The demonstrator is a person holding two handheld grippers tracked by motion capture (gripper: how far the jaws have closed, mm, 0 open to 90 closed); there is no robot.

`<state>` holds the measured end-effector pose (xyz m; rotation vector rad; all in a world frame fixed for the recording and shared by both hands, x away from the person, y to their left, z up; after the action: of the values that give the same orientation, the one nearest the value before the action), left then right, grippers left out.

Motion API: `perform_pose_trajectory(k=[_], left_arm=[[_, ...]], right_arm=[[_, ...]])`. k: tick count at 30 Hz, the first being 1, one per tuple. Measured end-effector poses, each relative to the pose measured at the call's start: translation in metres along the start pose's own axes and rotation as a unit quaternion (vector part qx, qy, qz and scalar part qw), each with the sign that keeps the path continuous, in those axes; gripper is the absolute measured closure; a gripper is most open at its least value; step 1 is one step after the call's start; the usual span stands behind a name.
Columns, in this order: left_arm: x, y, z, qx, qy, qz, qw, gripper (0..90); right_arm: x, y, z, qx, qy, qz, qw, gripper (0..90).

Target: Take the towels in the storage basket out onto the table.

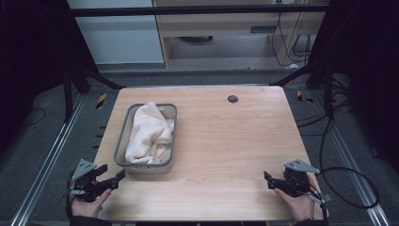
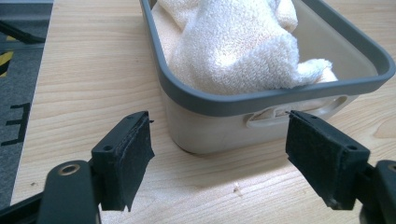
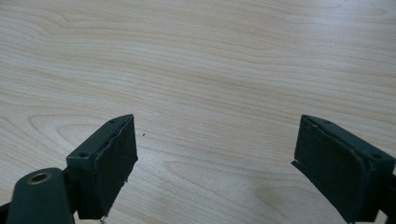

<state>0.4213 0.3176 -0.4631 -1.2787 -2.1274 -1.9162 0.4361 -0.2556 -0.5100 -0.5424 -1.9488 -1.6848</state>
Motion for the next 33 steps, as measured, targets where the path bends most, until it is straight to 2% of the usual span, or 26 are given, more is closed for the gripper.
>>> perform_pose_trajectory(k=[5, 16, 28, 33], left_arm=[[0.003, 0.005, -0.001, 0.005, -0.005, -0.005, 1.0000, 22.1], [0.013, 0.021, -0.003, 0.000, -0.009, -0.024, 0.9997, 21.6], [0.017, 0.031, -0.005, -0.001, -0.014, -0.025, 0.9996, 21.2], [0.018, 0.041, -0.007, -0.009, -0.017, -0.028, 0.9994, 21.1]], right_arm=[[-0.001, -0.001, 0.000, 0.002, 0.002, 0.002, 1.0000, 12.5], [-0.002, -0.001, 0.002, 0.007, 0.003, 0.002, 1.0000, 12.4], [-0.003, -0.001, 0.003, 0.008, 0.004, 0.004, 1.0000, 12.3], [-0.003, -0.001, 0.002, 0.009, 0.001, 0.002, 1.0000, 12.2]])
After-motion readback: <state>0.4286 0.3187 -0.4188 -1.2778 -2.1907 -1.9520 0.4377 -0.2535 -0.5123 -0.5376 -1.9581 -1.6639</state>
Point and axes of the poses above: each handheld gripper's, and its own axes: x roughly backward along the jaws, y roughly out of its top, z roughly to its left, the point moved 4 cm from there along -x, roughly forward along the jaws, and after that the axes turned 13 degrees about -y, right-handed, at the moved point
